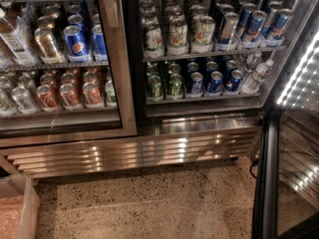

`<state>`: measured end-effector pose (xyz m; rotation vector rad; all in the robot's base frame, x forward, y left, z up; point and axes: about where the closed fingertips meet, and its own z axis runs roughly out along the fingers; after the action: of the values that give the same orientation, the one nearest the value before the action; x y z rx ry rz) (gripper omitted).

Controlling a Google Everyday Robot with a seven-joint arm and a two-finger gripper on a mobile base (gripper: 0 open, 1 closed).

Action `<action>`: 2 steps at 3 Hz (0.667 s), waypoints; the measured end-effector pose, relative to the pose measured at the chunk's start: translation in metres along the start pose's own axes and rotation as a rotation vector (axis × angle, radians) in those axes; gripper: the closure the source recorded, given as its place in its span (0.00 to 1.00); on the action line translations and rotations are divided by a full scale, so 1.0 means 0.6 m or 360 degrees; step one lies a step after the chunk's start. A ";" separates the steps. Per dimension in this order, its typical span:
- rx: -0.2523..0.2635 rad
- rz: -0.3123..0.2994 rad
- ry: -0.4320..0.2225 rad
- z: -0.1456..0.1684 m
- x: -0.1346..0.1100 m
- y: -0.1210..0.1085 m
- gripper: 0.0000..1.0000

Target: Open right fridge door

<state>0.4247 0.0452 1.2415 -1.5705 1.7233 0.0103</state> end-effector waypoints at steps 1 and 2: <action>0.0000 0.0000 0.0000 0.000 0.000 0.000 1.00; 0.0000 0.0000 0.0000 0.000 0.000 0.000 1.00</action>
Offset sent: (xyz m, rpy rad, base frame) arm -0.0644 -0.0270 0.0172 -0.0179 0.0309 -0.0962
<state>0.4247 0.0452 1.2415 -1.5705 1.7233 0.0103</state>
